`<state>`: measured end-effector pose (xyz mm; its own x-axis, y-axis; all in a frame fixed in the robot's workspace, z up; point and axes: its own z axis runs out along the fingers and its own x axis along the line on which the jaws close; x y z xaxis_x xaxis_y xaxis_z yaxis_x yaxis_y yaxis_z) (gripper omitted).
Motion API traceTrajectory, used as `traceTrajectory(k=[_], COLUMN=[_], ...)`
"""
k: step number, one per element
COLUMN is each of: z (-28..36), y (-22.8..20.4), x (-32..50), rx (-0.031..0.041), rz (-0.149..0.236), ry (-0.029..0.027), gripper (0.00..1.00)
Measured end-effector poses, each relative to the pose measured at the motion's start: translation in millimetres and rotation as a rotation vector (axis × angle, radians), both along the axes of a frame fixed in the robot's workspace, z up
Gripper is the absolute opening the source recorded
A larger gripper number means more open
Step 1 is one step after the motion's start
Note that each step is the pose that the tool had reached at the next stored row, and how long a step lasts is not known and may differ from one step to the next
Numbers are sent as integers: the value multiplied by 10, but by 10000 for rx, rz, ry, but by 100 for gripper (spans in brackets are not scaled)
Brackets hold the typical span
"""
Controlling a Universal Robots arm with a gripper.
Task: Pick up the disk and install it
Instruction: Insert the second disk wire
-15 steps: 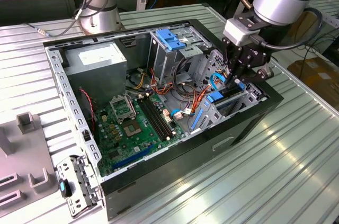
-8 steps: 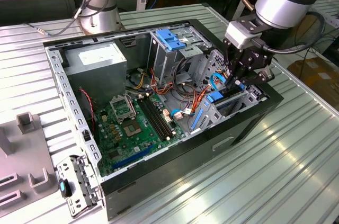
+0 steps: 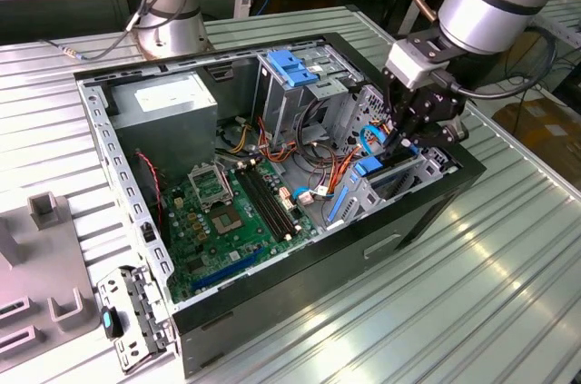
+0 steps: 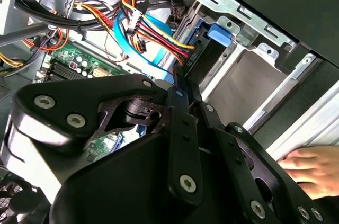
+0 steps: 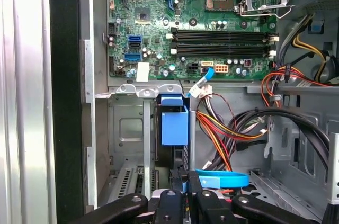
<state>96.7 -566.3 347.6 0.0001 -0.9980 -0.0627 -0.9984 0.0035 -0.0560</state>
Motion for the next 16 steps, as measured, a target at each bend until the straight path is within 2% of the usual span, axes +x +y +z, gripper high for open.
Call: traceTrajectory(k=[9,16], z=[-38,-50], y=[-11,-15], x=[0,0], rx=[104,116], rz=[0,0], ry=[0,0], gripper=[16,17])
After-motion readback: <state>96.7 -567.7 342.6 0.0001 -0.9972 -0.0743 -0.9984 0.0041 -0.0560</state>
